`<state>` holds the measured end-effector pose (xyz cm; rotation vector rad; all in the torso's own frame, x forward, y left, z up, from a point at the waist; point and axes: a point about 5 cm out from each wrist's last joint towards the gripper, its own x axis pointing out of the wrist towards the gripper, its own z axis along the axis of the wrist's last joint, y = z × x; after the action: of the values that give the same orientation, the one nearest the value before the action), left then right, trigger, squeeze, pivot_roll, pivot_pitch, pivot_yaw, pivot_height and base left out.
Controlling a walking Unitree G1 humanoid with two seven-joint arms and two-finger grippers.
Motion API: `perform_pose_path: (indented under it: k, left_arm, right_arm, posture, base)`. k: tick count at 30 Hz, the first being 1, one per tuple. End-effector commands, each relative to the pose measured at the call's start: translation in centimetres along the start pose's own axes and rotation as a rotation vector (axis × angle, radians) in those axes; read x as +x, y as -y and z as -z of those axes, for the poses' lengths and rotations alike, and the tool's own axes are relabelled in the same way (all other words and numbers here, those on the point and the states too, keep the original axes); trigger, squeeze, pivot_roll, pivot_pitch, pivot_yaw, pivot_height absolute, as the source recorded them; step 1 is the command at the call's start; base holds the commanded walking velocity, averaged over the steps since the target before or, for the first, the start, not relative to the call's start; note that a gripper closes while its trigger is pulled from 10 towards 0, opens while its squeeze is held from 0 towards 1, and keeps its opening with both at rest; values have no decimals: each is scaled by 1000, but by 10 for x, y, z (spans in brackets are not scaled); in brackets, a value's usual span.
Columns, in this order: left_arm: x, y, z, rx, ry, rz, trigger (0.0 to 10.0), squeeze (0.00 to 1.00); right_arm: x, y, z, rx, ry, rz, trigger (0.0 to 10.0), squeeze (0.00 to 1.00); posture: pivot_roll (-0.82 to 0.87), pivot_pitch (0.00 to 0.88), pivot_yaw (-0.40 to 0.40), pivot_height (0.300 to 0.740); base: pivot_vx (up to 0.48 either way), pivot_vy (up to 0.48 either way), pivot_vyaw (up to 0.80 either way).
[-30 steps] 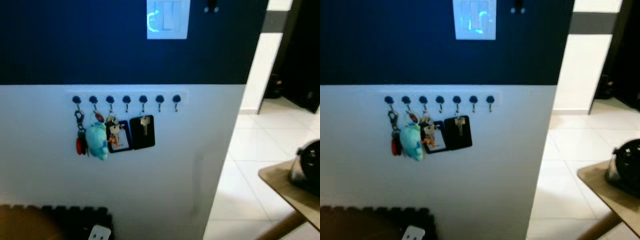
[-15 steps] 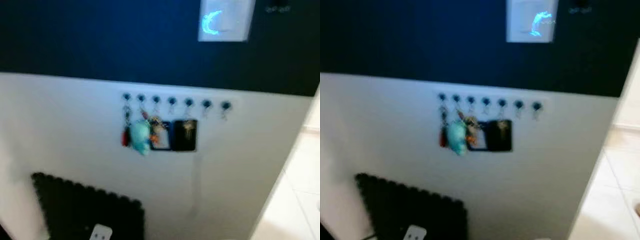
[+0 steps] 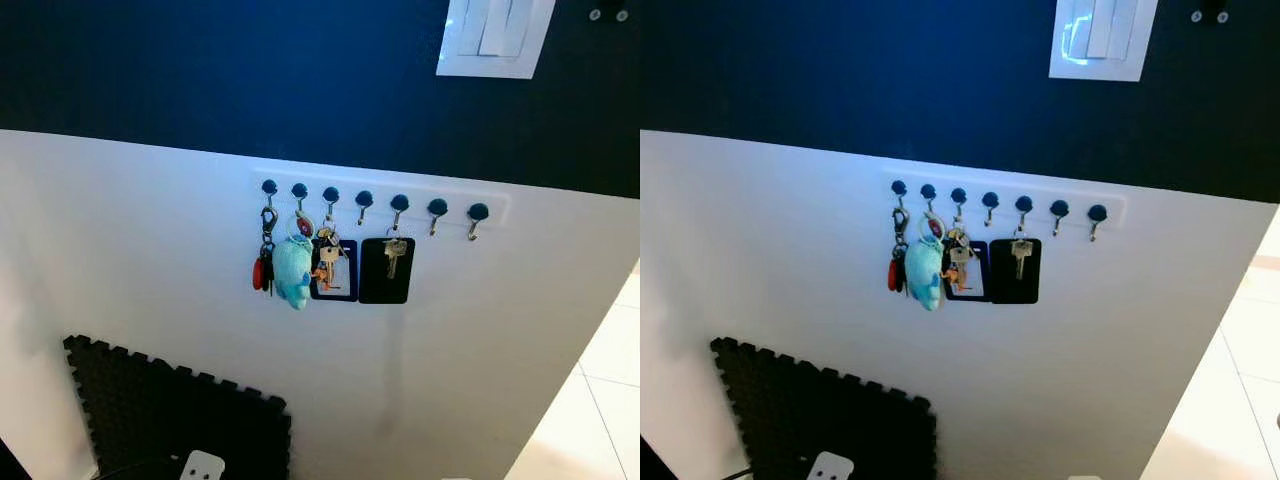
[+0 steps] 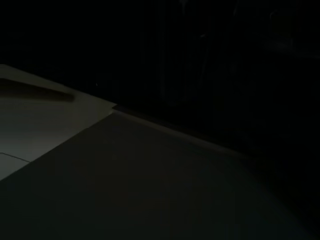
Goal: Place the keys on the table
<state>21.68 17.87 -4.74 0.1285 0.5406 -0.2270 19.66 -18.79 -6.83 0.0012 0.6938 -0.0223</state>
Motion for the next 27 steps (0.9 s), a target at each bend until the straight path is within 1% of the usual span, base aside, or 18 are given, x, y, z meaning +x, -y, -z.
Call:
perform_pose_path:
  k: [1,4,10,27]
  left_arm:
    - [0,0,1,19,-10,7,10000,0]
    - [1,-3,0,-2,-11,-13,10000,0]
    - [0,-5,1,0,-17,-13,10000,0]
    - [-1,-5,4,-26,-26,-10,10000,0]
  right_arm:
    - [-1,4,4,19,-17,14,10000,0]
    - [-2,3,5,19,-19,15,10000,0]
    - [-2,3,6,20,-22,17,10000,0]
    - [-2,2,7,18,-22,14,10000,0]
  posture:
    - [59,13,-6,740]
    - [58,11,-4,740]
    - [59,6,-1,740]
    - [60,4,0,740]
  base:
    - [0,-480,0]
    - [0,-172,0]
    - [0,0,0]
    - [0,0,0]
